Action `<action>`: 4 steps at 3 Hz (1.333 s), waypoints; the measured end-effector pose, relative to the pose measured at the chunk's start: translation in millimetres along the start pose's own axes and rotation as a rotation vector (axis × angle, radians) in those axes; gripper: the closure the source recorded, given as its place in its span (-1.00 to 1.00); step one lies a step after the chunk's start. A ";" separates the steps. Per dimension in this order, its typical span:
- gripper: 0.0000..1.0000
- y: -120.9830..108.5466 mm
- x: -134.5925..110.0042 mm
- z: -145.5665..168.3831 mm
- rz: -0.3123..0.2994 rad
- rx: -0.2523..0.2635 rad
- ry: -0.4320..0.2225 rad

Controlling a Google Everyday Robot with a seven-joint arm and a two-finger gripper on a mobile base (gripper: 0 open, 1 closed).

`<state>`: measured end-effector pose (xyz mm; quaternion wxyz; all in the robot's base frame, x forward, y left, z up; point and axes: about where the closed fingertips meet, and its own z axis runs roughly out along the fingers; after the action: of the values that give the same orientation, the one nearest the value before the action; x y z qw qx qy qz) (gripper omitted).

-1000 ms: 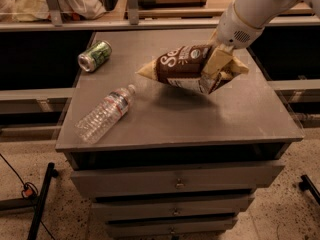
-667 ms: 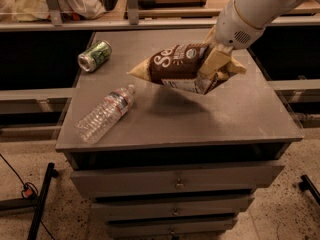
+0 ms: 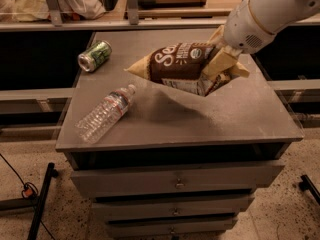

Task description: Move brown chip bag near water bottle

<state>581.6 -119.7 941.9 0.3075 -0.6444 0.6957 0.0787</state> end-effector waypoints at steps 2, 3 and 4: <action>1.00 26.7 14.2 -11.2 -0.064 -0.035 -0.124; 1.00 38.7 22.1 -10.8 -0.085 -0.011 -0.091; 1.00 55.6 23.6 -4.8 -0.133 0.062 0.003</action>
Offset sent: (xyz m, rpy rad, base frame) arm -0.0454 -0.0299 -0.0109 0.1372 -0.0389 0.1501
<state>528.0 -133.4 917.3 0.3308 -0.6795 0.6539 0.0355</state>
